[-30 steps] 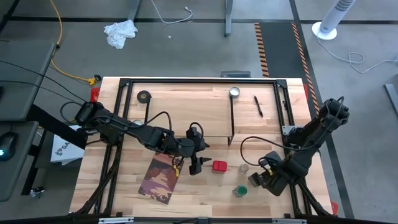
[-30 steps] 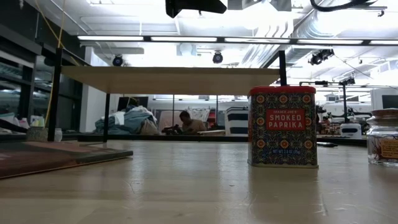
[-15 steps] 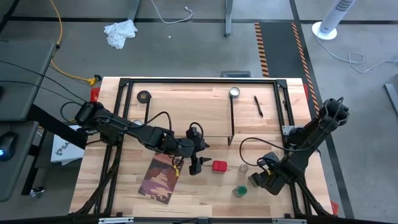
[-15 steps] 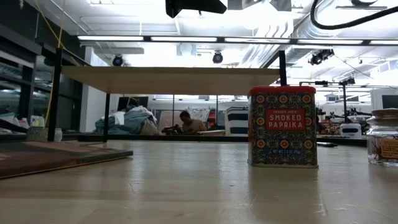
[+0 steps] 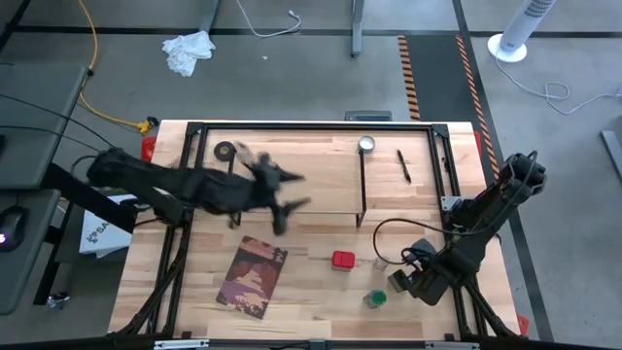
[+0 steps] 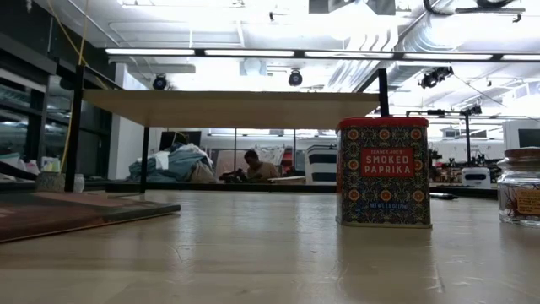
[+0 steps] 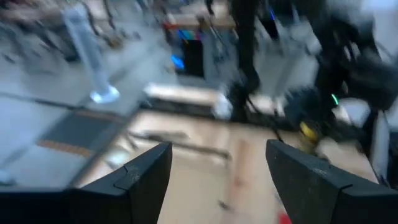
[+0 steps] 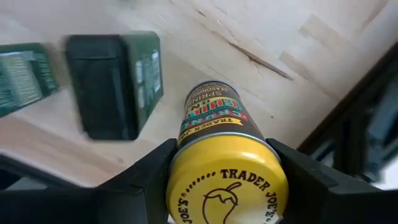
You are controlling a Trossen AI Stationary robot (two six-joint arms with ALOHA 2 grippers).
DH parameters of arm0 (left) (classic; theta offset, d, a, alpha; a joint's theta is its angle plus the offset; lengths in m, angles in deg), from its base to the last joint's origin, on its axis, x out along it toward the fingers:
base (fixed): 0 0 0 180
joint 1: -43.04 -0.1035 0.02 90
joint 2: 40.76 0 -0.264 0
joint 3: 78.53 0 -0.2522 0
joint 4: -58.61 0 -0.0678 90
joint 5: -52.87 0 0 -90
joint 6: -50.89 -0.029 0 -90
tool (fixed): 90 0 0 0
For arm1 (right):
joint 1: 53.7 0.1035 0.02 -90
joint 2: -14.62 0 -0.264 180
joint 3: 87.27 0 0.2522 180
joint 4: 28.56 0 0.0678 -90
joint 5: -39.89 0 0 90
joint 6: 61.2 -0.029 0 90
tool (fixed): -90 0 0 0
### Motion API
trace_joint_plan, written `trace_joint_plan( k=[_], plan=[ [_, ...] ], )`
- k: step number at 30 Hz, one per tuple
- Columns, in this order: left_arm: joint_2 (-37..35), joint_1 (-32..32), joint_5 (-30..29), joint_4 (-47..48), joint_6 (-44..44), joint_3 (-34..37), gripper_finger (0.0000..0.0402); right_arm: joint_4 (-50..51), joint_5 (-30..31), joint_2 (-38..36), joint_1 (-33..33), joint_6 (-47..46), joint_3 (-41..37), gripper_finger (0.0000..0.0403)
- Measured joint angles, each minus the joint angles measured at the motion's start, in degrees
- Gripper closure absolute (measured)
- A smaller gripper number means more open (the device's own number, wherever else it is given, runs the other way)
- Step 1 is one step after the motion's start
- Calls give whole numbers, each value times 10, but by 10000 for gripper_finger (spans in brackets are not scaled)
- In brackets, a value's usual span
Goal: Shelf spices
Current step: Put the yellow seasoning bottle on the shelf
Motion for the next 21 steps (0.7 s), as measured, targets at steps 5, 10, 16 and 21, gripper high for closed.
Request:
trace_joint_plan(
  k=[5,10,16,21],
  plan=[
    [-105,1,-42,-62,-12,0,145,160,70,-9,-5,19,109,193],
    [-198,1,-42,-100,-48,-1,145,257,216,-17,-45,49,245,193],
    [-255,3,40,-93,-82,-1,145,249,316,2,-171,278,395,193],
    [-267,15,45,-37,-80,0,145,247,286,75,-318,484,514,193]
  ],
)
